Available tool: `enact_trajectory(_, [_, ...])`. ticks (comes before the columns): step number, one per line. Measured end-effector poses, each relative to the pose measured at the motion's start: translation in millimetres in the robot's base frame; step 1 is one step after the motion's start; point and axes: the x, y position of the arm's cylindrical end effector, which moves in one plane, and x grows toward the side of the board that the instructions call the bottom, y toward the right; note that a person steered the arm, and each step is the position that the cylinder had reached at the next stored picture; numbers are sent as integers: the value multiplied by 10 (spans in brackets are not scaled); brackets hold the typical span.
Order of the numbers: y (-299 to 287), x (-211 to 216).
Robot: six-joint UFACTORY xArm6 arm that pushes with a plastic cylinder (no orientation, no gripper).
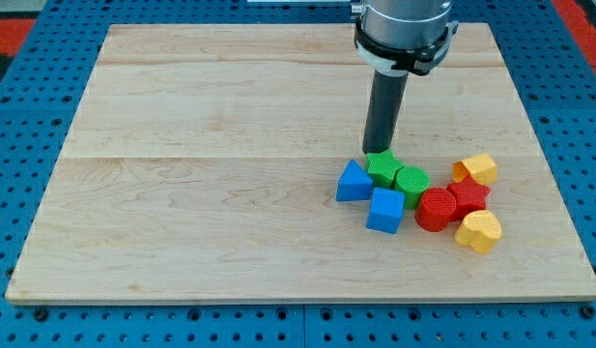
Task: Slightly move the yellow hexagon to the right of the red star
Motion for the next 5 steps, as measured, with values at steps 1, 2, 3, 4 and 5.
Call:
enact_trajectory(1, [-13,-109])
enact_trajectory(2, [-40,-75])
enact_trajectory(3, [-40,-75])
enact_trajectory(4, [-40,-72])
enact_trajectory(5, [-40,-73])
